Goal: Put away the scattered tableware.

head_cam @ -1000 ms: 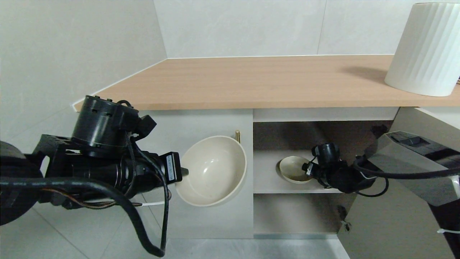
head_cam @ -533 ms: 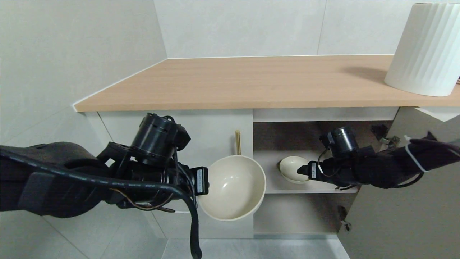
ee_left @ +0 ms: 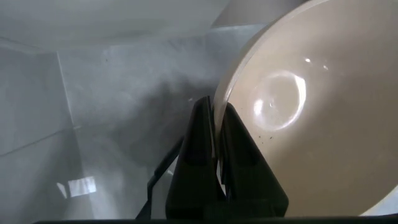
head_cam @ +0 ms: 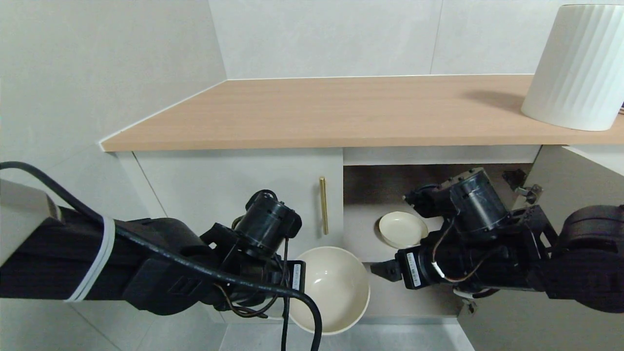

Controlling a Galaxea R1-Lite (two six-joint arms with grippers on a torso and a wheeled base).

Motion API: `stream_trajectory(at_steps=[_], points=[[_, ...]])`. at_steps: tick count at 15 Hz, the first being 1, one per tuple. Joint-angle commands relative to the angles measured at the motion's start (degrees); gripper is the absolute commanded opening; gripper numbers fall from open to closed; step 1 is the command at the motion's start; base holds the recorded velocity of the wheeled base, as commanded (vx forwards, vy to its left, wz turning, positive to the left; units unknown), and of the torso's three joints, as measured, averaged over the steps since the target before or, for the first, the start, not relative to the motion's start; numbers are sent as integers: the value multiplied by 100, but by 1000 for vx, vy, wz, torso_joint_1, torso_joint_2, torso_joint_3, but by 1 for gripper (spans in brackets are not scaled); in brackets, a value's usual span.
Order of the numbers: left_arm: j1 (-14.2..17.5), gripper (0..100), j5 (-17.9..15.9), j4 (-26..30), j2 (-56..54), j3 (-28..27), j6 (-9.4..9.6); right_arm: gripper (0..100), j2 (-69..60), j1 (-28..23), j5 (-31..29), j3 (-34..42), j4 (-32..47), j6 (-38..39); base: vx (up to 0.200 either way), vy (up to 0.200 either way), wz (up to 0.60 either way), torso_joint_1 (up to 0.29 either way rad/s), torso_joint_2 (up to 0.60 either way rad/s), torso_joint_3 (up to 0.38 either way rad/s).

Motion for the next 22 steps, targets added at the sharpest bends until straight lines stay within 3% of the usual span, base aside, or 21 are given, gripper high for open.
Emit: stream_trajectory(at_steps=[1, 10, 11, 22], points=[[-29, 0, 5, 1, 67, 11, -13, 100, -44, 351, 6, 21, 75, 17, 0, 0, 0, 0, 0, 0], [-222, 0, 128, 1, -127, 55, -22, 100, 1063, 598, -504, -444, 31, 738, 0, 0, 0, 0, 0, 0], [-222, 0, 128, 1, -118, 55, -22, 0, 1063, 598, -504, -444, 5, 746, 0, 0, 0, 0, 0, 0], [-222, 0, 128, -8, -92, 55, -31, 0, 1037, 589, -530, -383, -48, 711, 0, 0, 0, 0, 0, 0]])
